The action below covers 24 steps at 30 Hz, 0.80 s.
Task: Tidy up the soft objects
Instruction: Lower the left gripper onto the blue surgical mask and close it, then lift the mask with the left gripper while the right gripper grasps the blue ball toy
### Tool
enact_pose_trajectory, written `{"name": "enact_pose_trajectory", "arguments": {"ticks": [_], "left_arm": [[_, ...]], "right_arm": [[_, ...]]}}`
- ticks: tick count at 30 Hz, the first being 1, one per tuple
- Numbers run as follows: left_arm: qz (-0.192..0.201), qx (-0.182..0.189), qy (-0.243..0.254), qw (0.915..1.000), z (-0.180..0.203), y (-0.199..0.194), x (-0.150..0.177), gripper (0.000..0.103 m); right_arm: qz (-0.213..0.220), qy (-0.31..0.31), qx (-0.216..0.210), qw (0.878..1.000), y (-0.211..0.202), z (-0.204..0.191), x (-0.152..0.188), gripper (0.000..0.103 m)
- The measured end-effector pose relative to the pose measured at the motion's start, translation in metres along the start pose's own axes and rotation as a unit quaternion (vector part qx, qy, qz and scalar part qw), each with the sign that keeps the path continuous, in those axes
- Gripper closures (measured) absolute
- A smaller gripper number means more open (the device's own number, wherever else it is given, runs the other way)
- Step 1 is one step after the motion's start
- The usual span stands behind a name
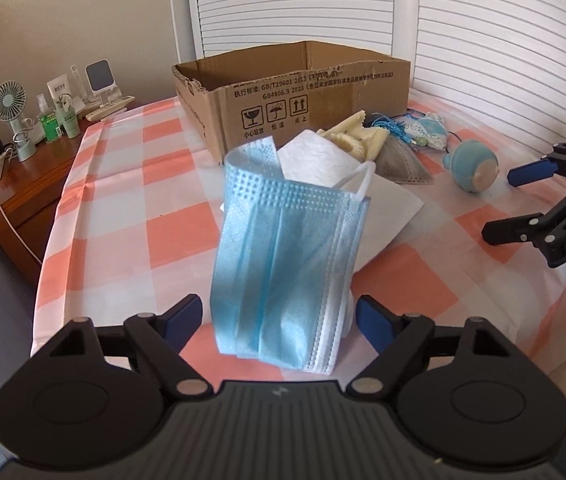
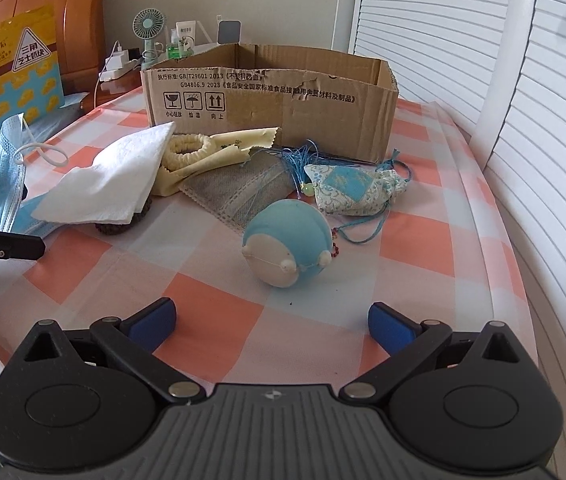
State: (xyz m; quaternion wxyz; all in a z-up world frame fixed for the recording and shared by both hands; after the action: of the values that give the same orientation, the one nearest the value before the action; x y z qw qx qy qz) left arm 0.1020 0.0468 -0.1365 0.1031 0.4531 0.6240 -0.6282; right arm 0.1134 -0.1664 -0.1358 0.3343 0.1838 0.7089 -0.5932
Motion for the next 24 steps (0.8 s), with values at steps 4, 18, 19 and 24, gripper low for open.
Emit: {"name": "enact_pose_trajectory", "arguments": {"ticks": [4, 18, 19, 24], "left_arm": [[0.003, 0.007, 0.006, 1.0, 0.002, 0.0, 0.0, 0.024], [-0.006, 0.008, -0.023, 0.9997, -0.016, -0.012, 0.01, 0.06], [-0.006, 0.006, -0.027, 0.9996, -0.018, -0.013, 0.011, 0.06], [-0.004, 0.004, -0.04, 0.9992, -0.022, -0.01, 0.012, 0.06]], "right_arm": [[0.003, 0.0, -0.001, 1.0, -0.001, 0.0, 0.001, 0.0], [0.006, 0.003, 0.002, 1.0, 0.0, 0.0, 0.0, 0.0], [0.007, 0.004, 0.002, 1.0, 0.0, -0.001, 0.0, 0.0], [0.005, 0.005, 0.006, 1.0, 0.001, -0.002, -0.001, 0.0]]}}
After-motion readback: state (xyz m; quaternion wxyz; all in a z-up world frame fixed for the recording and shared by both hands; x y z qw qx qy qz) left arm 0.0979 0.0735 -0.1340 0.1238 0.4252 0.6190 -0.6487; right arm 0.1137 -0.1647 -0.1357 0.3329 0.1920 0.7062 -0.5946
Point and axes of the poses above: each gripper's, at about its wrist camera, not at the fingertips, and y roughly the way its jaws point, z to its right, x to its underside, the point moved 8 cm from there along y, roughly the way its jaws point, and after that the axes turned 11 degrees about y, right-handed, at the moved point
